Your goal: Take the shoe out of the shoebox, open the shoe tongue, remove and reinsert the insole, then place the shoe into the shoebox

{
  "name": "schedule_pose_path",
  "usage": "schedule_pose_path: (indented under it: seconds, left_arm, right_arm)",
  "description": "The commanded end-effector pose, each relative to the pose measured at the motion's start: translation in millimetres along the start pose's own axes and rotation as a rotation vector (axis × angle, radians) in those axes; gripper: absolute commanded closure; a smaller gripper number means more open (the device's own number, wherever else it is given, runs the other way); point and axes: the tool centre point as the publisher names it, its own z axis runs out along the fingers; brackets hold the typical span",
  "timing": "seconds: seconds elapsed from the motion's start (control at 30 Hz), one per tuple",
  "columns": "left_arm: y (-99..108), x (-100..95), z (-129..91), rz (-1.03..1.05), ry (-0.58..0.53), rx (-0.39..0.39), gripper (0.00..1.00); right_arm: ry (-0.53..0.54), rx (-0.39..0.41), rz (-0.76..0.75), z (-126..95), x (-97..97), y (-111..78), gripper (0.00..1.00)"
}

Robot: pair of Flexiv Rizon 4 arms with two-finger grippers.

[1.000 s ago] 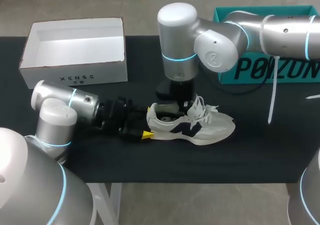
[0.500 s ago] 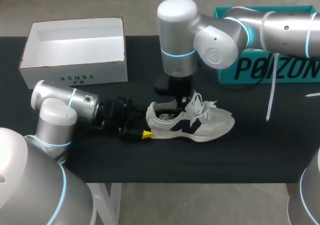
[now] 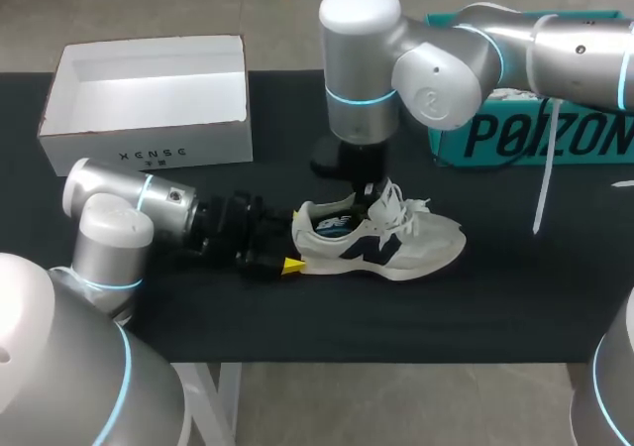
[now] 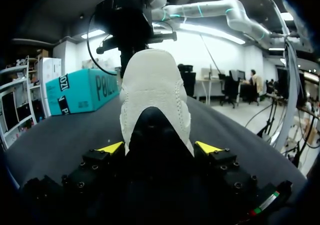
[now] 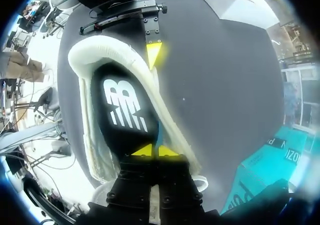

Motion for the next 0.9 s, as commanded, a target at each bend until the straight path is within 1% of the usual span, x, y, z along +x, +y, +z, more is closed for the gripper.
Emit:
schedule_pose_path:
  seconds: [0.03,0.2,0.47,0.77,0.9]
  left_arm:
    - [4,0.9,2,0.001,0.002,-0.001,1.00]
    - [4,0.9,2,0.001,0.002,-0.001,1.00]
    - [4,0.9,2,0.001,0.002,-0.001,1.00]
    - [4,0.9,2,0.001,0.002,-0.001,1.00]
    - [4,0.9,2,0.001,0.002,-0.001,1.00]
  right_arm:
    - [-0.014,-0.023,0.014,-8,-0.7,-16.8,1.00]
    - [-0.026,-0.037,0.034,-15,-2.2,-26.1,1.00]
    - [-0.039,-0.064,0.037,-25,-2.4,-25.3,1.00]
    - [-0.052,-0.121,0.068,-36,-6.7,-36.3,1.00]
    - [-0.059,-0.139,0.070,-42,-7.7,-36.9,1.00]
